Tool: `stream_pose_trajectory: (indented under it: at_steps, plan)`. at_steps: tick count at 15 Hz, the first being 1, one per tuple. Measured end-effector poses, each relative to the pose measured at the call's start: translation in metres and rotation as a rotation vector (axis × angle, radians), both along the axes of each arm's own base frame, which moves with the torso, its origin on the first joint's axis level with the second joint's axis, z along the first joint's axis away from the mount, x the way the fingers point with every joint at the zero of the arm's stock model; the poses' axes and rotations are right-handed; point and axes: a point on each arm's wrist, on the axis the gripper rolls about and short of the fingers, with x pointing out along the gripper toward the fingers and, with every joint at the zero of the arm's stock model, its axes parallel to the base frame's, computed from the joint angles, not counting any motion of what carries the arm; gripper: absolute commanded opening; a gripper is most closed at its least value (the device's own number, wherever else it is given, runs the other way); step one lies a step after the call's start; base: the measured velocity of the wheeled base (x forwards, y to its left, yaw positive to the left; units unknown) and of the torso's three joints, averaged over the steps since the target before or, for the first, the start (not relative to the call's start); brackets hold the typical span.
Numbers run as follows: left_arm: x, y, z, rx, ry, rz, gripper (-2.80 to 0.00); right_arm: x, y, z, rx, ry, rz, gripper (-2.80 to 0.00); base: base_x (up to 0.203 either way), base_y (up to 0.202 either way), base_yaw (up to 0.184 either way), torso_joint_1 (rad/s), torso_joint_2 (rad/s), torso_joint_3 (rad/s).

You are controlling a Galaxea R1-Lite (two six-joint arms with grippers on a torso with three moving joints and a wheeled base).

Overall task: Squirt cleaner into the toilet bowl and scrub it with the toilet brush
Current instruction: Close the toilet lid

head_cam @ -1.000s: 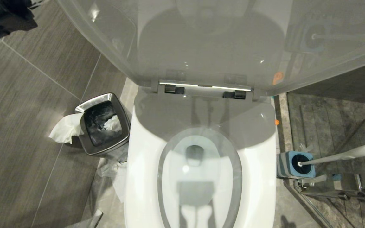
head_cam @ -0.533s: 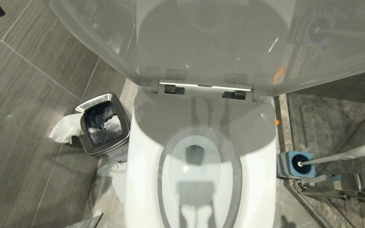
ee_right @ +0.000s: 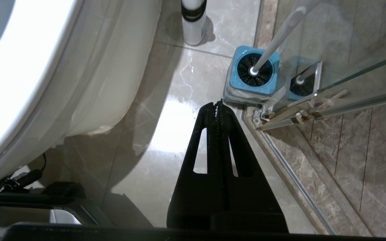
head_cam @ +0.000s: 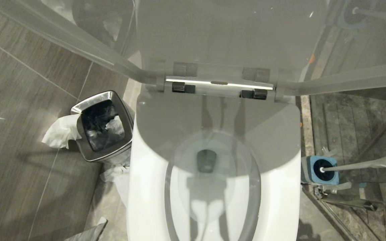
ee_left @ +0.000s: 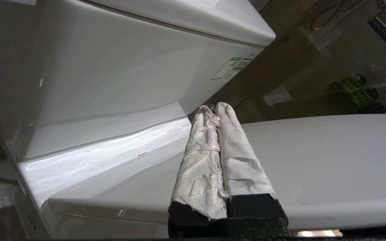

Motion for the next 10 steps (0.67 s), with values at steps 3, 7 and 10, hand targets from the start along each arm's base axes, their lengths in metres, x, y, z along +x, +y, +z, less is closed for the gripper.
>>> stream_pose_trajectory:
  at_steps: [3,7,10]
  plan:
    - [-0.0023,0.0010,0.0019,-0.005,-0.005,-0.002,-2.80,0.0000,0.0000,0.0000,0.000,0.000,0.000,-2.80,0.000,0.000,0.000,0.002,0.00,-0.031]
    - [-0.0027,0.0024,0.0033,-0.008,-0.007,0.010,-2.80,0.0000,0.0000,0.0000,0.000,0.000,0.000,-2.80,0.000,0.000,0.000,0.002,0.01,0.109]
    - [-0.0020,0.0030,0.0029,-0.002,0.004,0.018,-2.80,0.0000,0.0000,0.0001,0.000,0.000,0.000,-2.80,0.000,0.000,0.000,0.000,0.00,0.193]
